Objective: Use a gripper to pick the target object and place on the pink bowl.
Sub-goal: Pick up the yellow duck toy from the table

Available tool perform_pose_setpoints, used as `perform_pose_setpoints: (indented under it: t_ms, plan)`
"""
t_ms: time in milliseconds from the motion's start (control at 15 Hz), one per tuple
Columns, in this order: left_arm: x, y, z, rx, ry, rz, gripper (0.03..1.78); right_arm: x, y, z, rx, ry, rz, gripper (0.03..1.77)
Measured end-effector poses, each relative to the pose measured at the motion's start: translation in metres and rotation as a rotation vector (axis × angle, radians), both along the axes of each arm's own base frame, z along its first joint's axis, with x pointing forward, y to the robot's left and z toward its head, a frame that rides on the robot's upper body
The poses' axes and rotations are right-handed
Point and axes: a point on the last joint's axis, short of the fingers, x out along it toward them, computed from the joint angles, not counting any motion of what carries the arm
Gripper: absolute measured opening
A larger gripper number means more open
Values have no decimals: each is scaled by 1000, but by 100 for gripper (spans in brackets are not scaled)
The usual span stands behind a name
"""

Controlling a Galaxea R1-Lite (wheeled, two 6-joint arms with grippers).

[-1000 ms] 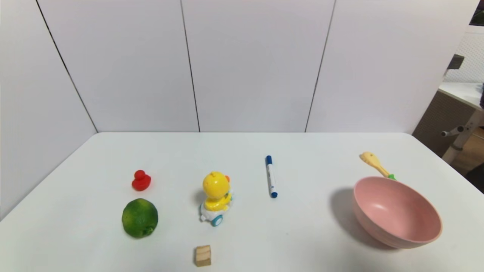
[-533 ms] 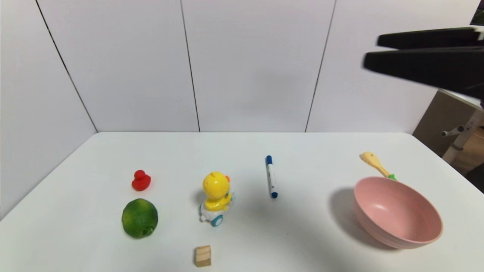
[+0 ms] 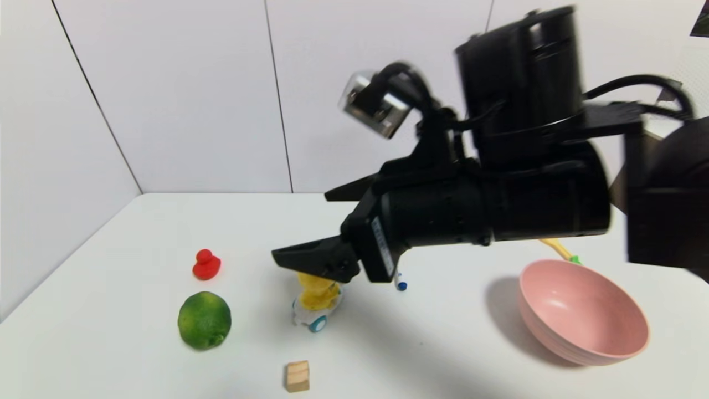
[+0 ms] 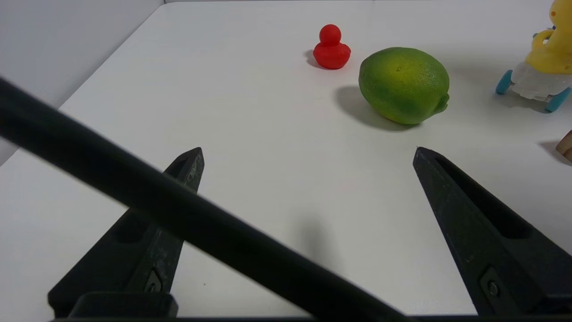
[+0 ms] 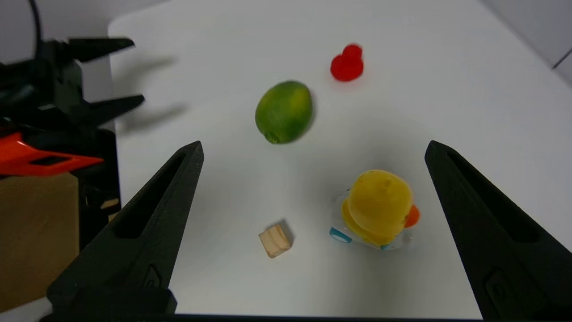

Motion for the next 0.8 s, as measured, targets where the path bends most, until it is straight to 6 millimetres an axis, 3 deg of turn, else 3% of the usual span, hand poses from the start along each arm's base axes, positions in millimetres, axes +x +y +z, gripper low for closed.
perform_pose_setpoints:
  t_ms: [200,333,533,800]
  plan:
    - [0,0,0,1,0,1,169,21,31,-43,-92,53,15,171]
    - [0,0,0,0,0,0,169,35,45,-62,-122,64,-4,171]
    - [0,0,0,0,0,1,169,58,57,-79,-167,34,-125,171]
    - [0,0,0,1,0,0,169,78,50,-84,-177,28,-196,171]
